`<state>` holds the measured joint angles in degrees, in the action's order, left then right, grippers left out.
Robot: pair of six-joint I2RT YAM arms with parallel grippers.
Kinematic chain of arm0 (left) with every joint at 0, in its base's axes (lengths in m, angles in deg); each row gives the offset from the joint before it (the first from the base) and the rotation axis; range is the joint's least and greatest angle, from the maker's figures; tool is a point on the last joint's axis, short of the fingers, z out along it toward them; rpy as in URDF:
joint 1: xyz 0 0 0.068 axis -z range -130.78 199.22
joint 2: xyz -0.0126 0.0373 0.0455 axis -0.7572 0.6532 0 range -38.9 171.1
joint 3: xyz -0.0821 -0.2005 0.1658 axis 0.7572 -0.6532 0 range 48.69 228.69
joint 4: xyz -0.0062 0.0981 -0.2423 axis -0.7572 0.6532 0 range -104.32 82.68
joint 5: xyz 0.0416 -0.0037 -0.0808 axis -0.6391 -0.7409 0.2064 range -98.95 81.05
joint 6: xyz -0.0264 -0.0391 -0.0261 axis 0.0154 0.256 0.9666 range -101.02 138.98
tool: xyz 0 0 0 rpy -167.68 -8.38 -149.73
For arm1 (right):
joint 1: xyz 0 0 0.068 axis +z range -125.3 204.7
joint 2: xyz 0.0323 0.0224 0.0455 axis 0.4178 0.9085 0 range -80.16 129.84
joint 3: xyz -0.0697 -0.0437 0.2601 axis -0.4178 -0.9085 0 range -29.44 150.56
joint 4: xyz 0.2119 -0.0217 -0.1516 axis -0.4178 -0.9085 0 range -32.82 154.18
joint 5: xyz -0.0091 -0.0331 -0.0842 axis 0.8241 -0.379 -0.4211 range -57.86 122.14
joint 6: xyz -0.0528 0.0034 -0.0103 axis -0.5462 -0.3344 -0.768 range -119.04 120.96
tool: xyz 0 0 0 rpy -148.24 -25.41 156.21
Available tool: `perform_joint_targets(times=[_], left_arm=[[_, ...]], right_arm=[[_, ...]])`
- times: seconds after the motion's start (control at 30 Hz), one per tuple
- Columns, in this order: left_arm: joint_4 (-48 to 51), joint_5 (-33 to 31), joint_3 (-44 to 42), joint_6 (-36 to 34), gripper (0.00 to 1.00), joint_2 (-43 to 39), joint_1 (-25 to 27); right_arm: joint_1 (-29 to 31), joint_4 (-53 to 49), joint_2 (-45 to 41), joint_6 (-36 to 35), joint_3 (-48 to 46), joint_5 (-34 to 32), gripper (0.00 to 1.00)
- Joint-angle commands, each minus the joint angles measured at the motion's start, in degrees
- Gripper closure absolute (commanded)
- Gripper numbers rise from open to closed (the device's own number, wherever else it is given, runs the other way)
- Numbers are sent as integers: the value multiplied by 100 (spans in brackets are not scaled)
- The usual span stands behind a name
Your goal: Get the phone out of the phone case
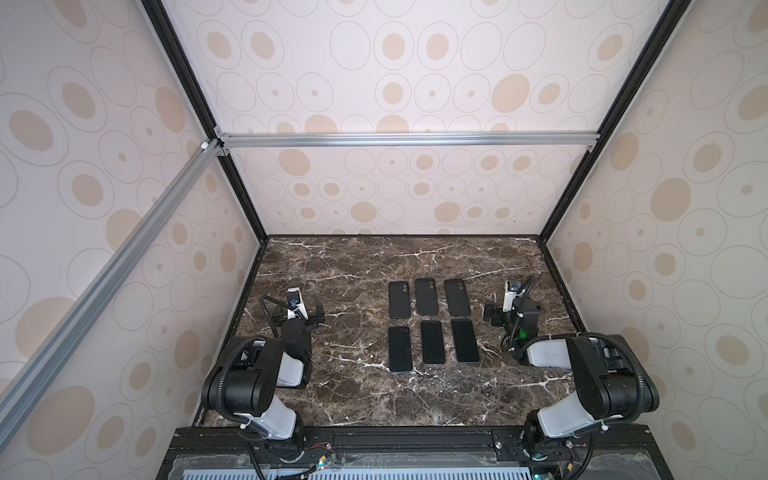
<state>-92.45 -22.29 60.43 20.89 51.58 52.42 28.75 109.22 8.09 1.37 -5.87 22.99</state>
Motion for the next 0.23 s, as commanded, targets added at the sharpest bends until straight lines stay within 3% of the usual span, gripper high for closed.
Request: perform_joint_targets(times=[0.0,0.2], left_arm=[[31,73,123,-9,1,31,-30],[-1,308,97,-97,1,5,-42]], right_arm=[[-40,76,-5,-67,54,3,0],[-38,81,-3,-66,57,3,0]])
